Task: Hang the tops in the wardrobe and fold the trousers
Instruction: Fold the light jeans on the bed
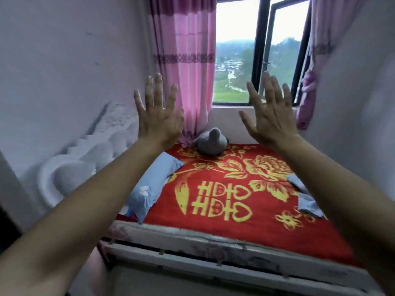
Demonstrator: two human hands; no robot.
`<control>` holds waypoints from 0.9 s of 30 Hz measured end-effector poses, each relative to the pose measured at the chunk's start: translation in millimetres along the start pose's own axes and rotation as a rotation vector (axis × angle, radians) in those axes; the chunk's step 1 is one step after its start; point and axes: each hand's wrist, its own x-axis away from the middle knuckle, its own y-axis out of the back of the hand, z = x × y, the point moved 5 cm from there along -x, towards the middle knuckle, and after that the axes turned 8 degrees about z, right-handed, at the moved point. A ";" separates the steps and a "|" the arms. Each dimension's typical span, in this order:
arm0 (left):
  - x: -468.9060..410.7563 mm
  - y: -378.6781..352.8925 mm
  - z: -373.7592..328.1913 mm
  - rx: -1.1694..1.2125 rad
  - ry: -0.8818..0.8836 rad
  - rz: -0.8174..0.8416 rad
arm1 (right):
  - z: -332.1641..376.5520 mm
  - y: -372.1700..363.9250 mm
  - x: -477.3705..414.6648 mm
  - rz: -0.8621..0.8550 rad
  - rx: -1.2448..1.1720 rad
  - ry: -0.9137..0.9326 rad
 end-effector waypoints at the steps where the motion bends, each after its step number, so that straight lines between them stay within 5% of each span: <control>1: -3.6 -22.2 -19.8 0.028 -0.021 0.033 | -18.7 -12.4 10.2 0.027 0.019 -0.016; 14: -76.4 -304.4 -229.5 0.284 -0.294 0.350 | -244.6 -217.5 79.8 0.453 0.193 -0.428; 27: -150.8 -448.7 -470.3 0.484 -0.547 0.528 | -435.3 -285.1 136.8 0.524 0.239 -0.773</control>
